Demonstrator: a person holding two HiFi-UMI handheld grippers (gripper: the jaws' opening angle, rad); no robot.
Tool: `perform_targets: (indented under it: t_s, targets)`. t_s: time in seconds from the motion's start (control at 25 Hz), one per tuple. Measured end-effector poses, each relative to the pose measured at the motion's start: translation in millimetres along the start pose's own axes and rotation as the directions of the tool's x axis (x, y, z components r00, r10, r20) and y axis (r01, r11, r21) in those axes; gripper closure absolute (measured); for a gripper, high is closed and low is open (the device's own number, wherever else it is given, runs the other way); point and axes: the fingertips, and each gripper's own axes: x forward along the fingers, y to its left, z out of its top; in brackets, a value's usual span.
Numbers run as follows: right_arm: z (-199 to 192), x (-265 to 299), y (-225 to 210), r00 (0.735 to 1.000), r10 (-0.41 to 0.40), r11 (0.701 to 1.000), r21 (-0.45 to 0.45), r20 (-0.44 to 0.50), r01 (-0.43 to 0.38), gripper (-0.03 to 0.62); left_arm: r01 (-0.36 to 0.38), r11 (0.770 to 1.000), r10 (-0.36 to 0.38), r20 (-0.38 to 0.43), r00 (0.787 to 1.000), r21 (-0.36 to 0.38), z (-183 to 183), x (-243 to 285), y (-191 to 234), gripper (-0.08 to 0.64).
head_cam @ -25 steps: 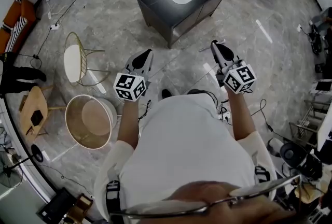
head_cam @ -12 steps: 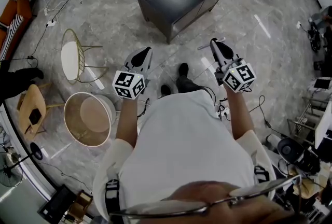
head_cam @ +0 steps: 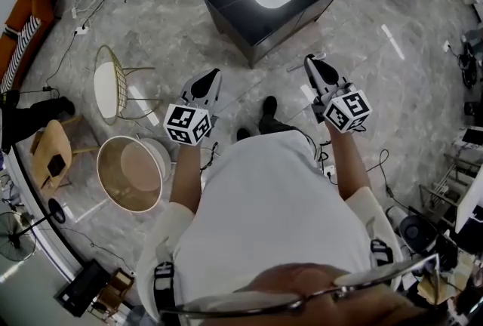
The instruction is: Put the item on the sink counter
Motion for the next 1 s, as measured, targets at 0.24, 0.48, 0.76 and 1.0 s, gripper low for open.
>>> perform_targets:
  t_s: [0.24,0.48,0.76,1.0]
  targets:
    - [10,33,-51,0.999,0.039,0.999,-0.001,-0.023,-0.039,0.565,-0.037,0.999,0.037,-0.003,0.999,-0.011,15,51,12,0.555]
    - [22,59,-99,0.995,0.088,0.996,0.001,-0.035,-0.088,0.565,-0.073,0.997,0.073,-0.018,0.997,-0.011,27,99,13,0.555]
    - [23,81,-136,0.99,0.131,0.991,0.014,-0.049,-0.131,0.565,-0.104,0.994,0.104,-0.027,0.994,-0.013,32,137,13,0.555]
    - [32,101,-153,0.989,0.14,0.99,0.022,-0.048,-0.139,0.565,-0.119,0.993,0.118,-0.036,0.992,-0.023,37,154,27,0.555]
